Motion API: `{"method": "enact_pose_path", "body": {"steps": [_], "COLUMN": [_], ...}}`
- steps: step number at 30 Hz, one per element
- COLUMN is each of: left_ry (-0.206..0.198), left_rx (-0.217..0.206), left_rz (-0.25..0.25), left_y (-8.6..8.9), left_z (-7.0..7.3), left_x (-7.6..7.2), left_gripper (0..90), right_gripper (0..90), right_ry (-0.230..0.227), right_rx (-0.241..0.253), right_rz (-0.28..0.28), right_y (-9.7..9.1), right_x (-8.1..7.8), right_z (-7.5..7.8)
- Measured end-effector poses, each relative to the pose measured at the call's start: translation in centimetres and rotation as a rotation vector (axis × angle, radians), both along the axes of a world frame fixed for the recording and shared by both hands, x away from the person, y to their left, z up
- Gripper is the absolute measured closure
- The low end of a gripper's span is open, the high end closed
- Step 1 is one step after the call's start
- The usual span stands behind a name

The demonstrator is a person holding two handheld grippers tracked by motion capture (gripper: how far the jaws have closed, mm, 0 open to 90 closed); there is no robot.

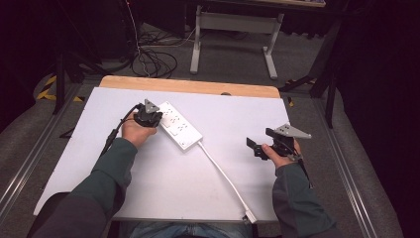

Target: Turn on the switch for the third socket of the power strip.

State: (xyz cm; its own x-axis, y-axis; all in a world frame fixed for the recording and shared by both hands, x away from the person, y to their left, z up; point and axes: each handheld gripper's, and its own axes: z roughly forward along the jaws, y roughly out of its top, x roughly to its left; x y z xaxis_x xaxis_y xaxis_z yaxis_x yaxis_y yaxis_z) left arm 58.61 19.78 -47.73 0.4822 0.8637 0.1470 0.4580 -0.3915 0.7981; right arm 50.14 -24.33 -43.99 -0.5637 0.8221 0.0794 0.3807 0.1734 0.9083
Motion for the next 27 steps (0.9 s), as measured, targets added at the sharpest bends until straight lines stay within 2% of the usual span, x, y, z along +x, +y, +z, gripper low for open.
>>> {"method": "enact_pose_path", "body": {"steps": [7, 9, 11, 17, 21, 27], "left_ry": [-0.022, -0.008, -0.012, -0.023, -0.028, -0.064], "left_rx": [0.031, 0.027, 0.051, 0.028, 0.021, -0.045], "left_rz": [-0.003, -0.009, -0.009, -0.006, 0.016, 0.051], "left_y": [-0.2, -0.4, -0.6, -0.6, -0.3, 0.3], "left_z": [-0.1, -0.2, -0.1, -0.3, -0.3, 0.8], "left_x": [-0.1, -0.2, -0.3, -0.3, -0.2, -0.4], "left_gripper": [90.0, 90.0, 90.0, 90.0, 90.0, 90.0], "right_gripper": [8.2, 8.2, 8.2, 8.2, 8.2, 8.2], "right_ry": [0.001, 0.002, 0.002, 0.004, 0.002, 0.002], "right_rx": [-0.002, -0.001, -0.003, -0.001, 0.001, -0.010], "right_rz": [-0.003, -0.001, -0.004, -0.007, -0.012, -0.012], "right_y": [0.0, 0.0, 0.0, -0.1, -0.2, -0.1], "right_x": [0.0, 0.0, 0.0, -0.1, -0.3, -0.3], "right_z": [0.0, 0.0, 0.0, 0.0, 0.0, 0.0]}}
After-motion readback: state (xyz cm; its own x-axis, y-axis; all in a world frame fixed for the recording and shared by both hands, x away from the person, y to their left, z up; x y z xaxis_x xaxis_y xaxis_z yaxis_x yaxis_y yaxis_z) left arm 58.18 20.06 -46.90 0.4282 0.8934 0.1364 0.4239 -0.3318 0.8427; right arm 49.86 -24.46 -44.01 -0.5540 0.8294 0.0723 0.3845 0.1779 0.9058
